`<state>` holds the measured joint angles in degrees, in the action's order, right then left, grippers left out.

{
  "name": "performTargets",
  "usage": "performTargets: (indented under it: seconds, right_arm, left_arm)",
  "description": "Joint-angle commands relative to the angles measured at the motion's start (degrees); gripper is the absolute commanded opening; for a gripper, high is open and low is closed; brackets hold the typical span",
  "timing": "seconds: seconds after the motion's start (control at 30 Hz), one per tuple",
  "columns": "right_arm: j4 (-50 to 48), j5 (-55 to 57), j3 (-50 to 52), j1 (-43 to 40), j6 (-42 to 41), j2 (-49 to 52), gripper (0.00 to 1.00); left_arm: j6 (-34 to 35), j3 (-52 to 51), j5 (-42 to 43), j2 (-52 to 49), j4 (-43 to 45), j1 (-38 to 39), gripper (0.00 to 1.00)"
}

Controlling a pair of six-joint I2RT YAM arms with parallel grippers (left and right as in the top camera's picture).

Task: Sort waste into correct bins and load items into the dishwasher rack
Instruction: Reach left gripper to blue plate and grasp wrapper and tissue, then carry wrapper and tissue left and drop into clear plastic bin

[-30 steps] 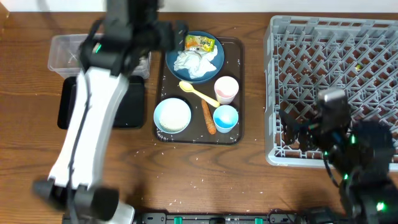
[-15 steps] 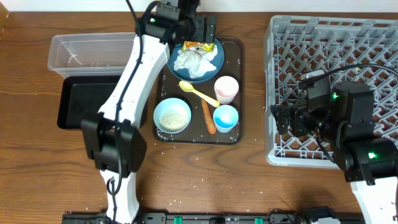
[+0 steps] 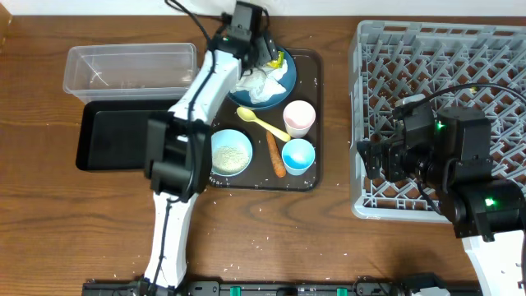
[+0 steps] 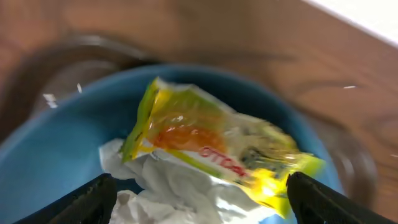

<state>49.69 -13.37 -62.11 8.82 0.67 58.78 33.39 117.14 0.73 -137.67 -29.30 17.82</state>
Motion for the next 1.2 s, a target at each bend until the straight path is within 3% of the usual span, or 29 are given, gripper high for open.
performTargets:
  seconds: [0.0, 0.27, 0.33, 0.47, 0.53, 0.77, 1.17]
  right_arm:
    - [0.2, -0.63, -1.09, 0.59, 0.66, 0.17, 0.99]
    - [0.31, -0.61, -1.09, 0.57, 0.66, 0.48, 0.98]
    - [0.28, -0.61, -1.09, 0.59, 0.66, 0.55, 0.98]
    - [0.26, -0.61, -1.09, 0.59, 0.66, 0.55, 0.97]
    - [0.2, -0.61, -1.09, 0.59, 0.68, 0.55, 0.97]
    - [-0.15, -0.63, -1.09, 0.59, 0.66, 0.55, 0.96]
    - [-0.02, -0.63, -1.09, 0.59, 0.63, 0.55, 0.93]
  left_arm:
    - [4.0, 1.2, -1.88, -2.25, 0.7, 0.15, 0.9]
    - [3.98, 1.16, -1.44, -5.42, 0.11, 0.55, 0.89]
    - [3.98, 1.16, -1.42, -5.73, 0.13, 0.7, 0.73]
    - [3.76, 1.16, -1.4, -5.84, -0.09, 1.07, 0.2]
    - [3.76, 1.18, -0.87, -5.62, -0.22, 1.18, 0.06]
    - [3.76, 1.18, 6.4, 0.07, -1.31, 0.66, 0.06]
    - [-0.66, 1.18, 4.81, 19.82, -13.25, -1.88, 0.06]
